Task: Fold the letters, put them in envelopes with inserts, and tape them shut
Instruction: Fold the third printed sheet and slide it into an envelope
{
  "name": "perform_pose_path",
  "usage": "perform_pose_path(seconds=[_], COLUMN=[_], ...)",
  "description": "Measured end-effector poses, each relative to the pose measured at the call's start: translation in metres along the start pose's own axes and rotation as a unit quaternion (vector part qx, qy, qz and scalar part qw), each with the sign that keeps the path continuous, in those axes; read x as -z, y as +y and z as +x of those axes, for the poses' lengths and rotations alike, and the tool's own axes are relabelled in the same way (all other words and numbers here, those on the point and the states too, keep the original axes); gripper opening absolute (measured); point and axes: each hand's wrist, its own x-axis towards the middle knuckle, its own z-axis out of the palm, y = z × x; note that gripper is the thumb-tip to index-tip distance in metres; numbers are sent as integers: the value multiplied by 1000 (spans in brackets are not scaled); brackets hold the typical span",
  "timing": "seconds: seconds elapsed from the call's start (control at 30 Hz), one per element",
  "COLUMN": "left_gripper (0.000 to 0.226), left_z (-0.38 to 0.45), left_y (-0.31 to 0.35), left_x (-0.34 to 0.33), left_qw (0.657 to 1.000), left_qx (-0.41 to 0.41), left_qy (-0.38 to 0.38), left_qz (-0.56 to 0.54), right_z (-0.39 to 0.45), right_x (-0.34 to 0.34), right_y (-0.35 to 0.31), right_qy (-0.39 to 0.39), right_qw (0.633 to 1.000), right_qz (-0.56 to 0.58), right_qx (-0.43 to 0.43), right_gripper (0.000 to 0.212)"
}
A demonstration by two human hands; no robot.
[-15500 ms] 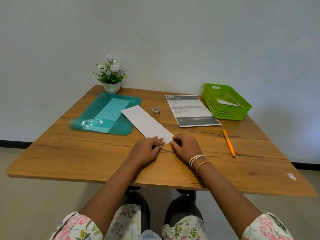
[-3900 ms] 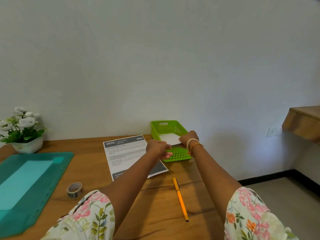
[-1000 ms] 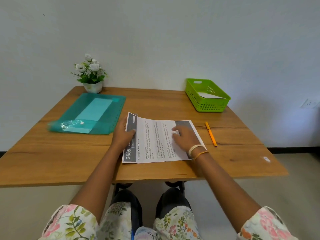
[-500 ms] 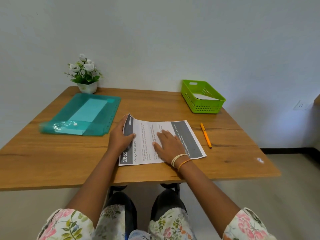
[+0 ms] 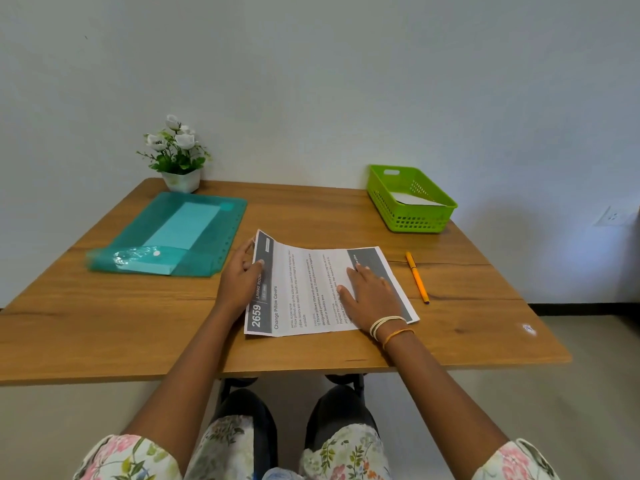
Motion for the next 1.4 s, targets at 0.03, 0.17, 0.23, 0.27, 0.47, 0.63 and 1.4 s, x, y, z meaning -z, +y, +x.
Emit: perform_pose_path(seconds=[0.03, 0.17, 0.23, 0.27, 0.47, 0.63, 1.4], left_gripper=[46, 30, 28, 30, 41, 39, 32], left_z=[1, 2, 0, -3, -3, -3, -8], left_y=[0, 1, 3, 5, 5, 5, -5], left_x=[1, 1, 1, 1, 1, -2, -15], left_qw=[1000, 996, 993, 991, 991, 997, 906], left_qx=[10, 10, 12, 18, 24, 4, -185], left_qy=[0, -9, -23, -27, -23, -15, -103], left_qz=[-22, -84, -116, -133, -129, -80, 365], right_z=[0, 1, -1, -3, -15, -12, -25], right_x=[0, 2, 5, 6, 14, 5, 8], right_y=[0, -4, -10, -15, -67, -82, -85], right_qy=[0, -6, 5, 18, 2, -32, 2], right_qw=[1000, 1000, 1000, 1000, 989, 984, 990], right_qz=[0, 2, 5, 11, 78, 71, 108], right_qx=[0, -10, -14, -7, 129, 161, 93], right_gripper=[59, 58, 57, 56, 50, 46, 53])
